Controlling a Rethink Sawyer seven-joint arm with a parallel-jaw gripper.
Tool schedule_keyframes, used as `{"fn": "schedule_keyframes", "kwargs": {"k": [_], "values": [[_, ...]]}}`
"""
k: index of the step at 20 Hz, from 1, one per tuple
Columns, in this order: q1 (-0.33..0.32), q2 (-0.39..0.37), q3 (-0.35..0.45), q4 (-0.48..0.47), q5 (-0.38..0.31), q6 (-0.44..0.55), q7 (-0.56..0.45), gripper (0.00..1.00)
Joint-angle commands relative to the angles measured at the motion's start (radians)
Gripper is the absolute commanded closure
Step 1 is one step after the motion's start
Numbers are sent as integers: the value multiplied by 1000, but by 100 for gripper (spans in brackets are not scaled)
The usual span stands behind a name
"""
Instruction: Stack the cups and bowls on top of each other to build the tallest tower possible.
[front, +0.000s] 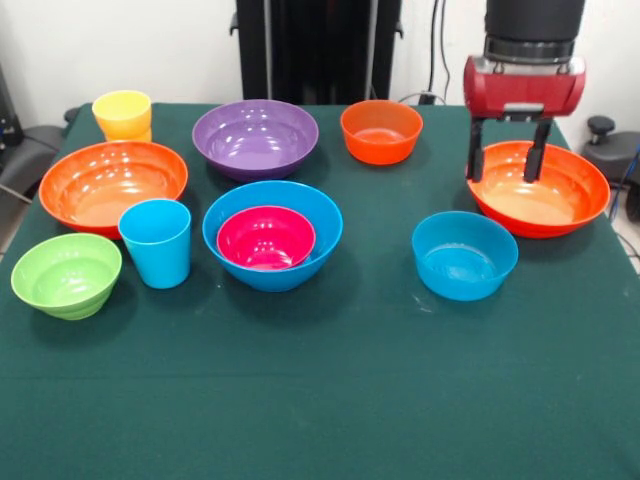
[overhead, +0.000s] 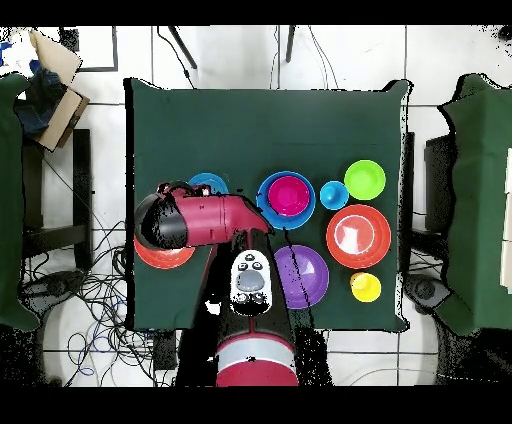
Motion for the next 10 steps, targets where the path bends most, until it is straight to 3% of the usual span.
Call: {"fn": "schedule_keyframes", "kwargs": {"k": [1,10], "values": [[22,105,24,9,-135,-139,30,0],[40,94,-2,49,-154,-190,70,0]]}}
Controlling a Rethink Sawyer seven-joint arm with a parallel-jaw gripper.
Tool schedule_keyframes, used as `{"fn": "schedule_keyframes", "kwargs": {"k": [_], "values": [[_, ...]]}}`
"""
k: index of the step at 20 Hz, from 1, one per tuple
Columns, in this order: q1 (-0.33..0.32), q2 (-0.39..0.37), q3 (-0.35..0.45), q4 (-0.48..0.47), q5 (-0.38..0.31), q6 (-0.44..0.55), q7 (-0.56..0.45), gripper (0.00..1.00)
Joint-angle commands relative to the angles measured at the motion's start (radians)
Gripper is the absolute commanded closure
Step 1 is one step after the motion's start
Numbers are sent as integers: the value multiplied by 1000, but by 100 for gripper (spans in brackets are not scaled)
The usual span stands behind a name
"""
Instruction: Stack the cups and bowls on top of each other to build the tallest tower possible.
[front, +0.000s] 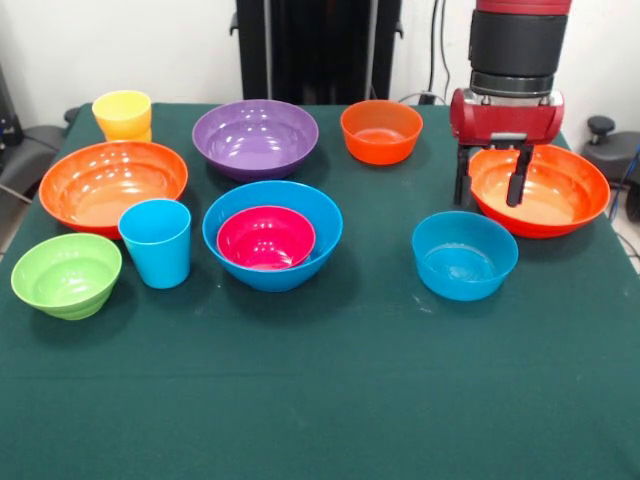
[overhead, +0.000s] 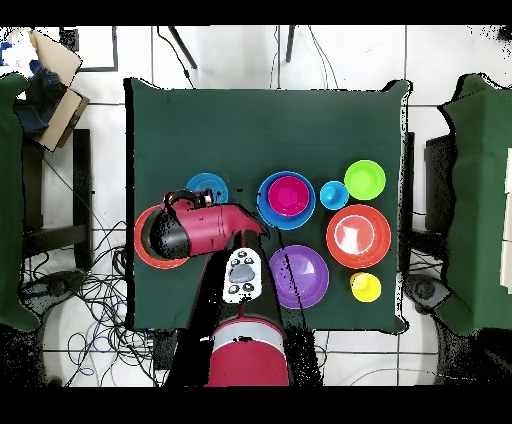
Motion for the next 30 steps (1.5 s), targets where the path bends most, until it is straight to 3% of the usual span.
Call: {"fn": "schedule_keyframes", "kwargs": {"k": [1,12,18,26,30], "values": [[10,19,29,45,-81,-61,70,0],[9,46,16,25,-89,-91,61,0],[27,94,-22,0,-116,-172,62,0],[-3,-32,-2,151,-152,-138,60,0],[25,-60,-27,178,-152,-137,76,0]]}}
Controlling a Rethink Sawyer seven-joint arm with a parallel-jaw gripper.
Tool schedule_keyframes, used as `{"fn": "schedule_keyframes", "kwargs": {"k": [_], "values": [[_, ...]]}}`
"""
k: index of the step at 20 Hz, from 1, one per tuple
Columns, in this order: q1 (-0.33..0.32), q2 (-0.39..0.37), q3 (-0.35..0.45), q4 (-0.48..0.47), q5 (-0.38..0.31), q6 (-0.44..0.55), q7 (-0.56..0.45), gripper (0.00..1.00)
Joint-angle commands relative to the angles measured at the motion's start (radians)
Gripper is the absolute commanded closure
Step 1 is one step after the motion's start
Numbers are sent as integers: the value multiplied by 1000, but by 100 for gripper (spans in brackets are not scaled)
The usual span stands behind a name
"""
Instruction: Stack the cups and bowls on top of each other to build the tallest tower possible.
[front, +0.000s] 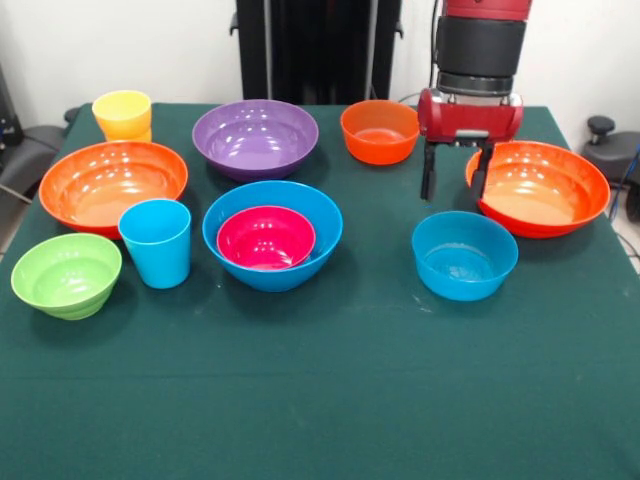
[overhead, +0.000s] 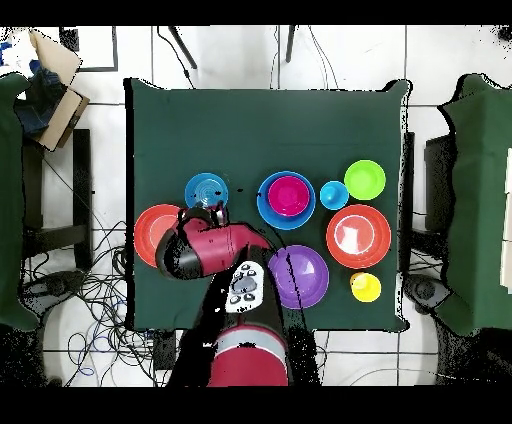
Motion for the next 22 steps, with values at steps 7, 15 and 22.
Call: {"fn": "schedule_keyframes", "kwargs": {"k": [7,15,22], "values": [[39,-134,28,145,-52,23,91,0],[167,16,-81,40,2,-51,137,0],[203,43,-105,25,19,-62,149,0]]}}
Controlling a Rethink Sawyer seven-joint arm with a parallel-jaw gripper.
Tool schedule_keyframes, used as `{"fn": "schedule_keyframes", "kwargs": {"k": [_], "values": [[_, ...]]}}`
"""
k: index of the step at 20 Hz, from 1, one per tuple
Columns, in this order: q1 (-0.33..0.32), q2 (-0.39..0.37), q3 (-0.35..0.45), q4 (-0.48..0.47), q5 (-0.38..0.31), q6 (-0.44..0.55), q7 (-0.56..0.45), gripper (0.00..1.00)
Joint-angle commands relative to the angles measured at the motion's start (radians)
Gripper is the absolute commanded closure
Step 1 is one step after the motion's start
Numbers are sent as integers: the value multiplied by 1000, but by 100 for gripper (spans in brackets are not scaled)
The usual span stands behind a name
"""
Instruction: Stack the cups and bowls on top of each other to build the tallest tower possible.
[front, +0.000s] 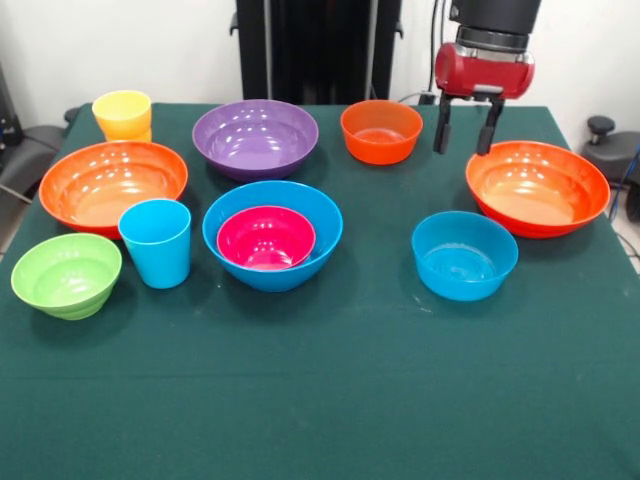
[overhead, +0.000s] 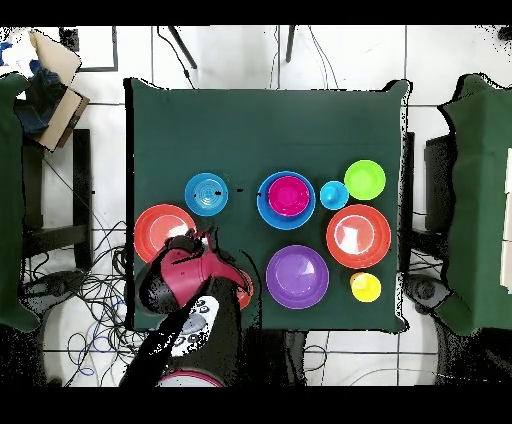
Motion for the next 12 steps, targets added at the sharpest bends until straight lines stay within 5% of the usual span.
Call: {"fn": "schedule_keyframes", "kwargs": {"k": [1,7,12], "values": [[11,74,30,-52,22,-65,147,0],[-64,154,74,-84,-21,-151,121,0],[-51,182,52,-108,-6,-165,115,0]]}}
